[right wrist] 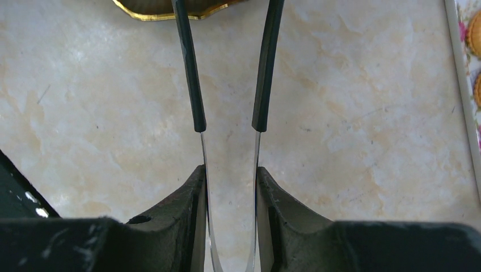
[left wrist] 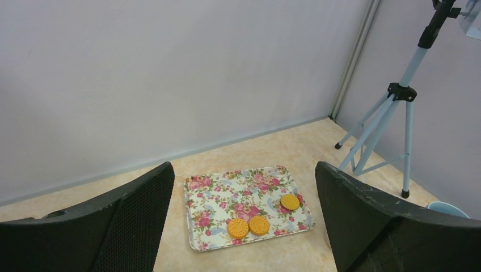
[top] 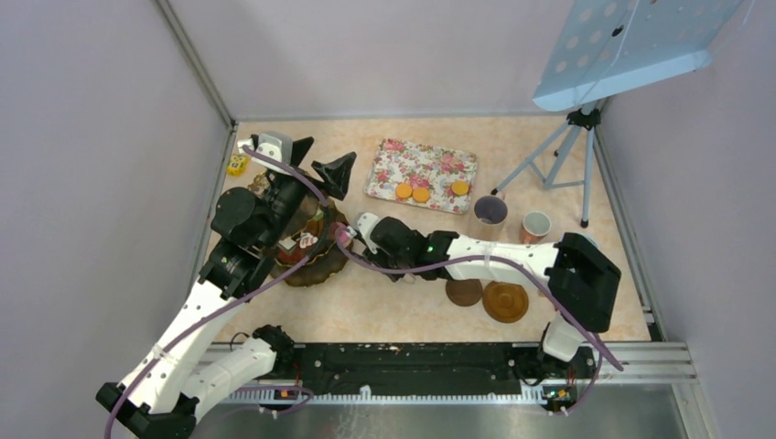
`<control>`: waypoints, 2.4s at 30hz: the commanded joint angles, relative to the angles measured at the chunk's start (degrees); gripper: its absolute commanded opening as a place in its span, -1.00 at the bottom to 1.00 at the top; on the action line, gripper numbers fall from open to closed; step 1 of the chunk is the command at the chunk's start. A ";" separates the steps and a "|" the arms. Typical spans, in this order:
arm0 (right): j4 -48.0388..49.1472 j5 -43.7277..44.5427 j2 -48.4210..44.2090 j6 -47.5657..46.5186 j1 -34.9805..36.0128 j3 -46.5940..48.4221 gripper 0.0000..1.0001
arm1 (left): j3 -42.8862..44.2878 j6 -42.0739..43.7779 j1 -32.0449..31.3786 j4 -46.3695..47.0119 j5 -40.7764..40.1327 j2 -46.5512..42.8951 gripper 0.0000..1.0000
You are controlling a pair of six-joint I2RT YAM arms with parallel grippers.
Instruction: Serve the afternoon tea
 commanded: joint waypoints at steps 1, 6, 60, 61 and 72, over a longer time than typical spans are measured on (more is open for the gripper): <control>2.49 0.16 3.81 -1.14 0.76 6.47 -0.73 | -0.17 0.87 -0.23 1.95 -0.39 -0.61 0.98; 2.52 0.52 6.73 -3.69 0.74 8.77 -0.65 | -0.17 1.09 -0.19 1.95 -0.64 -0.79 0.98; 5.51 1.66 6.96 -5.18 0.75 6.24 -0.12 | -0.10 1.12 -0.20 1.95 -0.40 -0.82 0.98; 5.60 1.57 6.85 -5.23 0.73 6.01 -0.08 | -0.15 1.08 -0.18 1.95 -0.33 -0.83 0.98; 7.43 2.34 3.86 -5.22 0.68 3.57 -0.07 | -0.15 1.01 -0.16 1.95 -0.22 -0.73 0.97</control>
